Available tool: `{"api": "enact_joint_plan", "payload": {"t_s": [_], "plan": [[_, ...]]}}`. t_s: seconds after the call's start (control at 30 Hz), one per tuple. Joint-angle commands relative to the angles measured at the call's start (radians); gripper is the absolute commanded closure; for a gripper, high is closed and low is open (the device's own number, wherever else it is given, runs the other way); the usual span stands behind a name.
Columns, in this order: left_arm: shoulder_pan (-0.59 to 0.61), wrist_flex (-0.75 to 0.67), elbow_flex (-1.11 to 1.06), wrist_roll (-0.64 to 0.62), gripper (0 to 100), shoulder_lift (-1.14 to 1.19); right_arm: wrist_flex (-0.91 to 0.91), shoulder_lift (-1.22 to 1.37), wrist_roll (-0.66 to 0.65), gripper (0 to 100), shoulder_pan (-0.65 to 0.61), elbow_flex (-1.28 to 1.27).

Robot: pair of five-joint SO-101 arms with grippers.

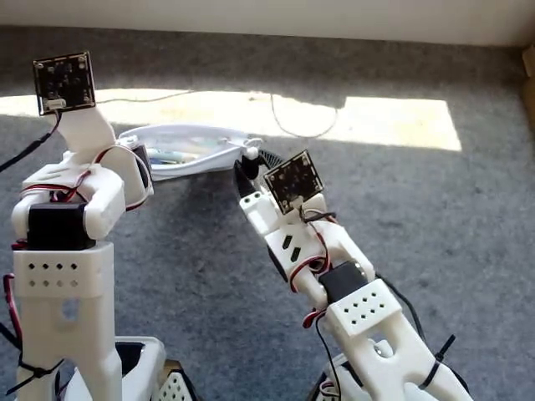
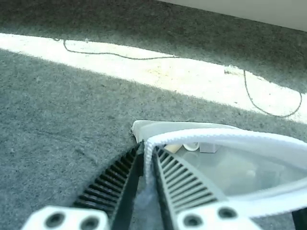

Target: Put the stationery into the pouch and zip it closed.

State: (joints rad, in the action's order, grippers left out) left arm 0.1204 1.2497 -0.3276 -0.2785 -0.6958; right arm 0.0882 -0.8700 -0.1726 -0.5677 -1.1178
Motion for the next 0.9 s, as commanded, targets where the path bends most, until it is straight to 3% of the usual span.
{"api": "enact_joint_plan", "payload": {"t_s": [0.0,0.2,0.3,0.63,0.87], "plan": [[0.016,-0.002,-0.002,0.008,99,0.016,0.071,-0.035,0.003,93.3,0.005,0.019],[0.016,-0.002,-0.002,0.008,99,0.016,0.223,-0.036,0.003,94.3,0.008,0.044],[0.016,-0.002,-0.004,0.008,99,0.016,0.278,-0.036,0.003,99.7,0.008,0.096],[0.016,-0.021,-0.025,0.008,99,0.016,0.598,-0.036,0.003,99.2,0.005,0.266],[0.007,-0.064,-0.062,0.0,77,0.016,0.794,-0.036,0.011,99.2,0.002,0.343]]}}
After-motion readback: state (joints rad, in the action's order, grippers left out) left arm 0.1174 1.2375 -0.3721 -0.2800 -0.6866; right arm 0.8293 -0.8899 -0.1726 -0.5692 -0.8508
